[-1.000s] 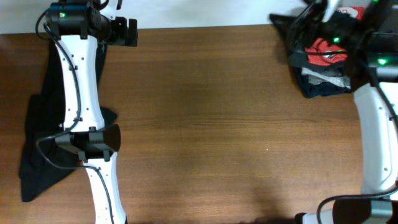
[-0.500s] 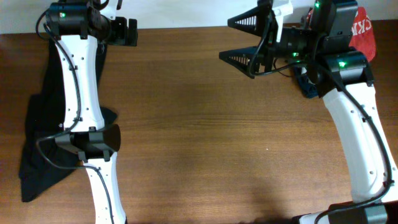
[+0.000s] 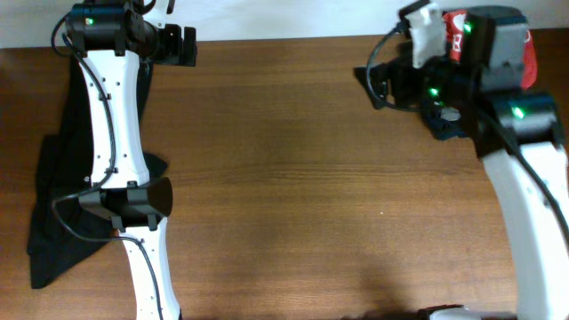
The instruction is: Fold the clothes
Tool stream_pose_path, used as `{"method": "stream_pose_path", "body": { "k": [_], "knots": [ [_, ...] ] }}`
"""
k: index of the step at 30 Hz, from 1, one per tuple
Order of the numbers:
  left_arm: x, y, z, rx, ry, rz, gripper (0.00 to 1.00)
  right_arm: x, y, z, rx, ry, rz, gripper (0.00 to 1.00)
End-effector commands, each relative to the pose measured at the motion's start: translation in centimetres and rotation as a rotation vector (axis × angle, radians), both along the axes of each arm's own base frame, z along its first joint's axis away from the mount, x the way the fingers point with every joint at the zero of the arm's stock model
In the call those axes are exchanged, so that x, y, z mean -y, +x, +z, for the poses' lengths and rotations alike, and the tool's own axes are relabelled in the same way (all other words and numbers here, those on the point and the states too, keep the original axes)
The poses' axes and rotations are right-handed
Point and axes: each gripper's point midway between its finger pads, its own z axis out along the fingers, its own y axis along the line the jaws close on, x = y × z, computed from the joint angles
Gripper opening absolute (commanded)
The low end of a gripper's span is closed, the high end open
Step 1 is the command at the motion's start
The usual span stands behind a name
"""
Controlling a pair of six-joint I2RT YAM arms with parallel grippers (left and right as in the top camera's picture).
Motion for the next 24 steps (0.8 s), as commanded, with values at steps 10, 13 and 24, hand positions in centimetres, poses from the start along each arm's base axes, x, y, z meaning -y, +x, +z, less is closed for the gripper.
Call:
{"method": "stream_pose_path", "body": {
  "k": [10,13,24],
  "knots": [
    [0.0,0.1,-0.1,0.003,0.016,-0.014,0.99,7.4,-8.4,1.7,0.208,-0.087,-0.278,0.99],
    [0.0,0.1,-0.1,0.003,0.016,-0.014,0.99,8.3,-9.9,-1.6,0.21,-0.074,-0.297,0.99],
    [0.0,0.1,-0.1,0.003,0.016,-0.014,0.99,8.9,-13.6,-14.6,0.29,0.046,-0.375,0.99]
  ]
}}
